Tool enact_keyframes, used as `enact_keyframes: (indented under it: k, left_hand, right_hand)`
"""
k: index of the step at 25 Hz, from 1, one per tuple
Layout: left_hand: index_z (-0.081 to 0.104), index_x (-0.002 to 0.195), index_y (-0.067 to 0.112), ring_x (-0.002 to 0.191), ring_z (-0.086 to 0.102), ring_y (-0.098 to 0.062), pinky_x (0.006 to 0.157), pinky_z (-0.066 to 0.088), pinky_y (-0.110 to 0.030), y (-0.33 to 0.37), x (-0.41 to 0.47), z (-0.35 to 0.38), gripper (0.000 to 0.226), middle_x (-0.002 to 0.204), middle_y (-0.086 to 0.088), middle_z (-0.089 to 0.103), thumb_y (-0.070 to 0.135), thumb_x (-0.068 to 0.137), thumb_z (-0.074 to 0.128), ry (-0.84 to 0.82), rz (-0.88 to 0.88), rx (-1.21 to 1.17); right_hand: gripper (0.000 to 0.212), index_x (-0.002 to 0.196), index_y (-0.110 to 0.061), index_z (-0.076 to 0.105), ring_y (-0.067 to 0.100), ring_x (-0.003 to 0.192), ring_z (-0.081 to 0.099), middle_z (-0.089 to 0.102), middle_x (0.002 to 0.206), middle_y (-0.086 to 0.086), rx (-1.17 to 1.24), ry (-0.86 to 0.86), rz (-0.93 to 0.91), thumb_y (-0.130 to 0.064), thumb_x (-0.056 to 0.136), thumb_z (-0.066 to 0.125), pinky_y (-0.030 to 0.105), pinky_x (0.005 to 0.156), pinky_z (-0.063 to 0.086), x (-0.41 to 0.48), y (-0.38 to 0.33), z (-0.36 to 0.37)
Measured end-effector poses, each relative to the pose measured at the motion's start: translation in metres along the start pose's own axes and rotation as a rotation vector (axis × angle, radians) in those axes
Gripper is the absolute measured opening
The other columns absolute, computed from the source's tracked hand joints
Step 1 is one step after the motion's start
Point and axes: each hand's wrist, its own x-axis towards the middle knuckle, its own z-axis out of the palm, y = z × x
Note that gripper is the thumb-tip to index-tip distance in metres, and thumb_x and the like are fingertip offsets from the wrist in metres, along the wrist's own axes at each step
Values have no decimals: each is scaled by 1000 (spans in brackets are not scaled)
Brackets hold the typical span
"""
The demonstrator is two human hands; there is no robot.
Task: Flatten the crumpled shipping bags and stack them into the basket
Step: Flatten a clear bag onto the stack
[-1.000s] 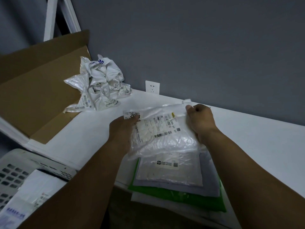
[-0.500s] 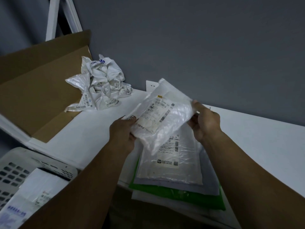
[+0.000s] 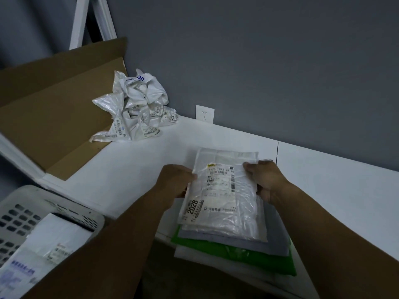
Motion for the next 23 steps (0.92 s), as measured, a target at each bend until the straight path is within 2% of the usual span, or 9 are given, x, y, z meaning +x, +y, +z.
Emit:
enact_keyframes:
  k: [2,4,6,8,11,15,19,21,23]
  left_hand:
    - [75,79,4,73,68,-31,74,60,-46,-11,8,8,2,80,-17,72,4,79,77,41,58,110]
    - [75,77,2,75,70,-34,75,61,-51,-20,18,15,4,78,-18,73,4,79,73,84,107,206]
    - [77,85,3,79,71,-33,78,60,-45,-26,24,22,9,83,-14,74,8,82,70,116,159,312]
    - [77,88,8,82,70,-27,79,58,-35,-29,25,27,11,87,-10,74,12,84,68,135,189,380]
    - [76,91,12,84,70,-24,72,53,-28,-32,25,32,13,90,-7,74,14,86,65,172,167,478]
    - [73,95,10,90,69,-27,75,54,-31,-28,26,32,21,95,-7,73,10,86,55,218,150,478]
    - [61,121,12,113,55,-29,87,49,-37,-21,20,39,34,120,-10,59,20,88,57,308,313,520]
    - [55,133,15,126,43,-26,98,44,-39,-22,15,49,41,136,-8,50,22,92,55,265,465,594]
    - [44,145,17,143,25,-25,115,31,-38,-28,13,60,48,156,-7,31,31,99,40,140,598,719]
  right_hand:
    - [9,87,1,69,31,70,68,70,83,16,-188,97,-41,-7,88,64,39,65,57,4,4,-2]
    - [10,74,-5,66,36,71,69,69,77,16,-424,235,-111,-15,71,63,45,61,57,10,7,-2]
    - [18,88,-5,66,40,90,68,70,93,17,-540,278,-148,-15,73,64,50,79,59,9,7,2]
    - [34,112,-1,59,39,109,61,65,115,19,-642,277,-180,-17,83,64,47,96,51,5,5,6]
    - [53,130,-2,47,41,122,50,54,132,21,-820,257,-209,-28,86,62,43,101,43,0,8,7]
    - [69,145,-8,33,42,141,26,25,156,23,-1184,284,-385,-42,91,58,50,111,30,-9,13,19]
    - [70,157,-20,16,39,152,-1,-1,166,17,-1323,179,-544,-53,100,38,59,119,12,-8,22,34]
    - [65,159,-24,13,36,153,-8,-5,167,14,-1370,102,-543,-54,103,25,61,120,6,-3,33,35]
    - [64,160,-26,7,33,153,-13,-9,168,12,-1399,59,-537,-55,104,15,60,122,0,3,44,35]
